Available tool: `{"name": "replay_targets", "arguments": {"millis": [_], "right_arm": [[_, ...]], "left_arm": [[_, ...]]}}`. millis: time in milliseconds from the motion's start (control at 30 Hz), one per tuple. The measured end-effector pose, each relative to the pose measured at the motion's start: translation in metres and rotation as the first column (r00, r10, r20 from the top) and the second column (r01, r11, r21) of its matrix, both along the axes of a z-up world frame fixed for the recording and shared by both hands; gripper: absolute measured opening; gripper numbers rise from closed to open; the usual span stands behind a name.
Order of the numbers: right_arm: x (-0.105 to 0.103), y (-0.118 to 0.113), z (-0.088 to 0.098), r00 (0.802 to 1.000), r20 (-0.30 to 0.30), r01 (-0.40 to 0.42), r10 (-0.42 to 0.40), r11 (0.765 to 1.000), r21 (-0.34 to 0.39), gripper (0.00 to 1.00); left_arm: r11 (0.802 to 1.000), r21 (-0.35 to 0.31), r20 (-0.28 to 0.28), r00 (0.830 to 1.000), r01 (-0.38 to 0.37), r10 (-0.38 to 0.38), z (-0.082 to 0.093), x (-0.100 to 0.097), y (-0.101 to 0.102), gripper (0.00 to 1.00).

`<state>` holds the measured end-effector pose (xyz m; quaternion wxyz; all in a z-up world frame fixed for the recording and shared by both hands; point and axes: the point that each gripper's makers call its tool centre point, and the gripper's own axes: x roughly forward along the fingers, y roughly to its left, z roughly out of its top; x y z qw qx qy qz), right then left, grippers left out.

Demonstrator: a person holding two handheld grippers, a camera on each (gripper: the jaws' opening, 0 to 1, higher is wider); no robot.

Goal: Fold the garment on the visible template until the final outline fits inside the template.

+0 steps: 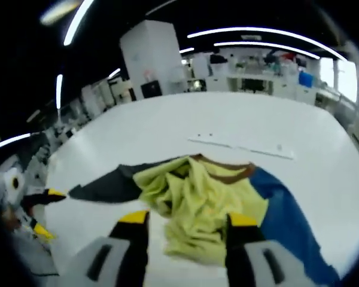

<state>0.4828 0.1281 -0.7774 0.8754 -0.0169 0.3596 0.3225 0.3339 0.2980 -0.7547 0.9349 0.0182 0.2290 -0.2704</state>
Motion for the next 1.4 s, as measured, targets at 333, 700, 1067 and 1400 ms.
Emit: {"name": "replay_targets", "arguments": {"millis": [333,700,1067,1400], "right_arm": [[-0.040,-0.011,-0.010,0.999,-0.044,0.031,-0.030,0.999,0.012,0.41],[-0.056,0.000,-0.043,0.994,-0.095,0.052,-0.050,0.998,0.022,0.28],[-0.047,0.009,-0.060,0.978,-0.112,0.181,-0.176,0.982,0.042,0.28],[-0.035,0.010,-0.063,0.950,-0.077,0.304,-0.301,0.952,0.025,0.19]], "left_arm": [[1.000,-0.023,0.033,0.999,-0.016,0.016,0.005,0.035,-0.008,0.47],[1.000,-0.021,0.024,1.000,-0.005,0.005,-0.006,0.072,-0.027,0.33],[1.000,-0.019,-0.014,1.000,0.005,-0.005,-0.034,0.108,-0.048,0.26],[1.000,-0.013,-0.024,1.000,-0.004,0.004,-0.048,0.133,-0.058,0.21]]}}
